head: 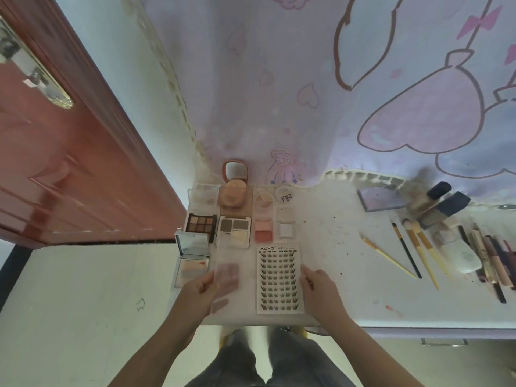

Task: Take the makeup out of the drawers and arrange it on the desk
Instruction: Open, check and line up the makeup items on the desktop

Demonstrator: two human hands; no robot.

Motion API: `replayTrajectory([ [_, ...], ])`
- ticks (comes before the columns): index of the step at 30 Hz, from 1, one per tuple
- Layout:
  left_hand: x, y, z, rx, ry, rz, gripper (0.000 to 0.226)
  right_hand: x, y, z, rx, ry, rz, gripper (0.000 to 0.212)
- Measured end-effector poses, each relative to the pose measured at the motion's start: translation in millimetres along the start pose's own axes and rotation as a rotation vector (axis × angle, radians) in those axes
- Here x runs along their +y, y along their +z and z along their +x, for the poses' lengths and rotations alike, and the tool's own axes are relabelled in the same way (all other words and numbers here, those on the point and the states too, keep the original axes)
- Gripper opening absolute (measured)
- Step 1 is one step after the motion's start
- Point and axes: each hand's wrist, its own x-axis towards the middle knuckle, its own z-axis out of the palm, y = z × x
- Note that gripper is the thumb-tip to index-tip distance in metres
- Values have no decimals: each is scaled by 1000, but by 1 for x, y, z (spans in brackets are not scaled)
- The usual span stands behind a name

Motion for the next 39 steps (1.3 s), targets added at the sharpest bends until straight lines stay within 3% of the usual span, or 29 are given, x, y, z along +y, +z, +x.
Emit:
replayTrajectory([
  [2,-2,-3,4,28,6,71,25,-2,5,0,27,12,-6,26],
  [4,-5,-7,8,49,12,143,17,-4,8,0,43,34,-19,29],
  [9,-10,-18,16,89,12,254,21,-4,11,-2,70,68,-81,34],
  [13,-12,-25,17,158,0,293,38,-2,10,0,79,68,-78,35],
  [19,-3,-24,15,215,28,487,40,2,4,8,55,65,-87,37],
  [23,11,-11,11,350,300,626,42,3,-19,15,43,82,-61,39],
  [26,35,24,21,217,518,671,37,12,-60,28,111,59,-77,32],
  [30,64,116,60,-103,634,722,35,36,-132,61,118,30,-225,28],
  [35,86,240,126,-278,424,727,42,61,-204,129,15,-50,-573,35],
  [39,89,301,165,-181,175,728,50,76,-221,173,-61,-229,-833,39],
])
